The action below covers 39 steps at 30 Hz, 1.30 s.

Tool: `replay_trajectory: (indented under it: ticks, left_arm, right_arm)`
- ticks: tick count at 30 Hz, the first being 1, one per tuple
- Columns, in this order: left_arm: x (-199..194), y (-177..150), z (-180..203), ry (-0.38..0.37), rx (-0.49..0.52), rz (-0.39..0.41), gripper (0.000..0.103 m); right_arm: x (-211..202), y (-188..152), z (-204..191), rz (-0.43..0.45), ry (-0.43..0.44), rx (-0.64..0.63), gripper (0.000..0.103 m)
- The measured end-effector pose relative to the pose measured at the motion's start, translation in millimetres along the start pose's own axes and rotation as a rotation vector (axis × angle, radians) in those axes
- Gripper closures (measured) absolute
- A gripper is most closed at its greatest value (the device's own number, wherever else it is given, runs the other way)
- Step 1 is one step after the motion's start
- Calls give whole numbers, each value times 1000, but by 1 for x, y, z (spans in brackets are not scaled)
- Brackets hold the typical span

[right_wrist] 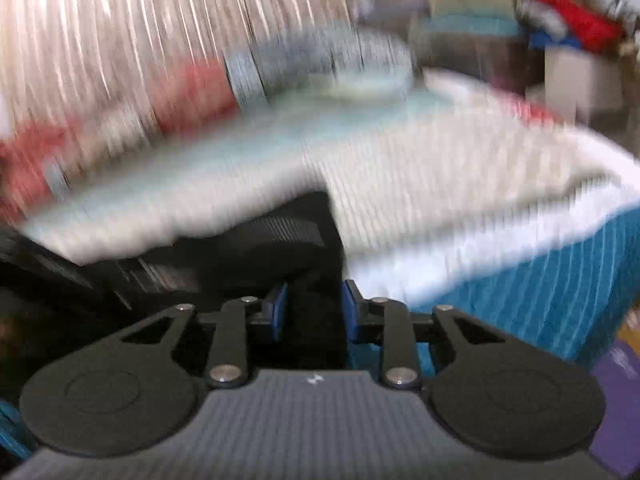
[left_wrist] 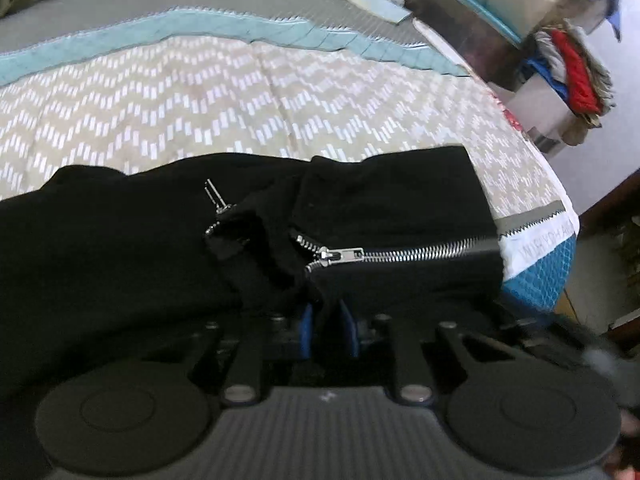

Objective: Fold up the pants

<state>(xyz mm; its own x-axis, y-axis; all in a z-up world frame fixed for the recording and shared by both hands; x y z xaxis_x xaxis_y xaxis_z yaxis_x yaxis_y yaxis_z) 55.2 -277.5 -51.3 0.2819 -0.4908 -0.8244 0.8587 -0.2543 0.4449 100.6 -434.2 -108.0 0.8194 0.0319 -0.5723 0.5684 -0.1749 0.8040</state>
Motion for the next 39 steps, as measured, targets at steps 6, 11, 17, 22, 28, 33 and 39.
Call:
replay_trajectory:
  ticks: [6, 11, 17, 22, 28, 33, 39]
  left_arm:
    - [-25, -2, 0, -40, -25, 11, 76]
    - [-98, -34, -27, -122, -42, 136, 63]
    - [-191, -106, -108, 6, -185, 289, 40]
    - [-256, -160, -190, 136, -463, 443, 12]
    - [-271, -196, -277, 108, -791, 512, 9]
    - [-254, -183, -312, 1, -856, 525, 0]
    - [-236, -171, -333, -21, -877, 538, 6]
  right_arm:
    - [-26, 2, -6, 18, -54, 42, 64]
    - [-71, 10, -26, 150, -108, 33, 62]
    - [-73, 21, -96, 157, 80, -21, 62]
    - [-50, 12, -192, 46, 309, -117, 62]
    - [-39, -9, -304, -92, 544, -270, 68]
    - [-32, -8, -364, -147, 626, -315, 85]
    - [-14, -1, -402, -199, 665, -173, 87]
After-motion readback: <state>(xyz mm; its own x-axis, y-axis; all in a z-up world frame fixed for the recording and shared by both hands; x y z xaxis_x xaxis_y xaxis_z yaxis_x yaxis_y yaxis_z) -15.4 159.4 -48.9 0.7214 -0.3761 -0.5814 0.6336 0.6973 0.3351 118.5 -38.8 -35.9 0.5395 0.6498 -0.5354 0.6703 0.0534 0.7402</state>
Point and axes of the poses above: each gripper's, at about its wrist camera, not at the fingertips, and x roughly the way its jaws point, z to its right, y to its top, the point moved 6 cm from there along x, roughly the way its jaws point, and after that the axes turned 1 degree about -z, right-handed, at the moved point
